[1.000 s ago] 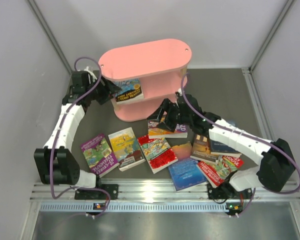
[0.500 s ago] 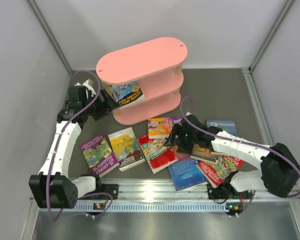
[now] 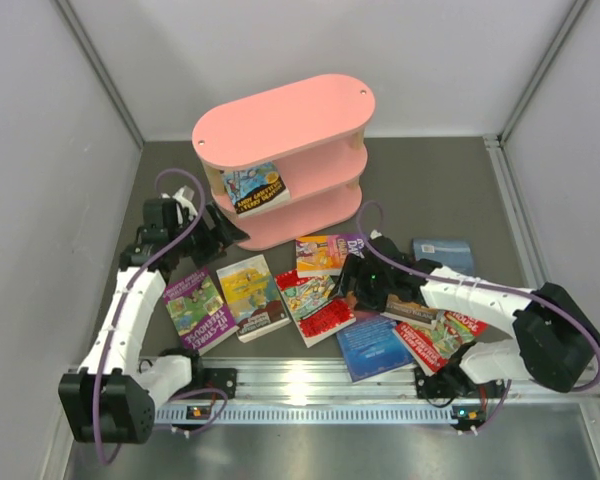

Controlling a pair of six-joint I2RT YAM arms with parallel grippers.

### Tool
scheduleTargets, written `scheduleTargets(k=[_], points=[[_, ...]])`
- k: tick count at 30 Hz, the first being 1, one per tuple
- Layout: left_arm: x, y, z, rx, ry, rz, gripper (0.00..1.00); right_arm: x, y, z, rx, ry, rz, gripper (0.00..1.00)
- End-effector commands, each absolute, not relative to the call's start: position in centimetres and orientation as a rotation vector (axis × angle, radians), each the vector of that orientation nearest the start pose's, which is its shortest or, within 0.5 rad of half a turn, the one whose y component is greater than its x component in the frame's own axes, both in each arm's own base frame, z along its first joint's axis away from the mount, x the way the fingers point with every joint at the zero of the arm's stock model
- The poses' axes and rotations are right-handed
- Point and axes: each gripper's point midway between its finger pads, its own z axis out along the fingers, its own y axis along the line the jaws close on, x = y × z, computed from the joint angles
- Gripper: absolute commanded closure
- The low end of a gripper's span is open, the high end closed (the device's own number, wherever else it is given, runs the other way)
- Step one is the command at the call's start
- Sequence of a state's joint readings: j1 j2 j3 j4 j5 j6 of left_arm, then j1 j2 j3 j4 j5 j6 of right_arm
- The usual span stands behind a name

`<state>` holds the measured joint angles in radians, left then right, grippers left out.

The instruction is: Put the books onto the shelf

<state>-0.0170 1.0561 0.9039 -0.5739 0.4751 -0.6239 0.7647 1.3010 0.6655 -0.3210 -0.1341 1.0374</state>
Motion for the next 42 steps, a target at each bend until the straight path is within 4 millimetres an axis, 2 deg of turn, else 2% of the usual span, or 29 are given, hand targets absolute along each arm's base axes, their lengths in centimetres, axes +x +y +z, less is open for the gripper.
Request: scheduleTargets(k=[1,6,9,12,15,16,18,19,20,23,25,28,29,30,32,34,35,40,42], points=[[26.7,-10.7,18.4,-0.487,2.316,-0.861,0.10,17.8,26.6,4.6,0.286,2.739,0.872,0.22],[25.7,-10.5,17.9,-0.494,2.336,-0.834,0.11,16.3,28.6,4.4,0.261,2.774,1.003,0.31],[25.5,-10.2,17.8,-0.502,2.345,-0.810,0.11,14.5,29.3,4.0,0.259,2.824,1.045,0.35],[25.4,-10.2,17.9,-0.504,2.343,-0.809,0.11,13.2,29.7,3.4,0.265,2.859,1.066,0.47],[25.3,-10.2,18.1,-0.505,2.336,-0.812,0.12,12.7,30.6,3.3,0.260,2.858,1.122,0.63],[25.2,-10.3,18.1,-0.504,2.335,-0.816,0.12,12.4,31.0,3.3,0.251,2.862,1.143,0.74],[25.0,-10.2,18.0,-0.500,2.341,-0.808,0.12,12.4,31.4,3.5,0.239,2.859,1.160,0.86],[24.9,-10.2,18.1,-0.498,2.342,-0.805,0.12,12.4,31.4,3.7,0.232,2.855,1.167,0.96],[24.9,-10.2,18.0,-0.492,2.344,-0.798,0.13,12.3,31.5,3.9,0.229,2.852,1.174,1.00],[24.3,-9.8,17.6,-0.493,2.363,-0.758,0.13,12.6,31.6,6.0,0.199,2.817,1.192,1.00],[24.2,-9.5,17.5,-0.493,2.363,-0.727,0.13,13.2,32.3,8.8,0.119,2.758,1.213,1.00],[23.8,-9.3,17.2,-0.496,2.377,-0.705,0.13,14.2,32.7,14.0,0.017,2.657,1.223,1.00],[23.9,-9.2,17.2,-0.497,2.377,-0.703,0.13,14.3,32.7,14.9,-0.001,2.644,1.220,1.00],[23.9,-9.2,17.2,-0.496,2.376,-0.703,0.13,14.7,33.0,16.9,-0.025,2.613,1.236,1.00],[24.0,-9.3,17.2,-0.498,2.375,-0.704,0.13,14.8,33.3,19.1,-0.076,2.568,1.268,1.00],[24.1,-9.3,17.2,-0.500,2.374,-0.705,0.14,15.2,34.2,22.1,-0.114,2.505,1.323,1.00],[24.2,-9.3,17.2,-0.502,2.372,-0.704,0.14,15.1,34.1,22.1,-0.116,2.506,1.321,1.00],[24.3,-9.3,16.9,-0.511,2.376,-0.707,0.14,15.8,35.7,25.2,-0.130,2.441,1.421,1.00],[24.2,-9.3,16.9,-0.509,2.379,-0.704,0.15,16.1,35.9,25.5,-0.111,2.442,1.427,1.00]])
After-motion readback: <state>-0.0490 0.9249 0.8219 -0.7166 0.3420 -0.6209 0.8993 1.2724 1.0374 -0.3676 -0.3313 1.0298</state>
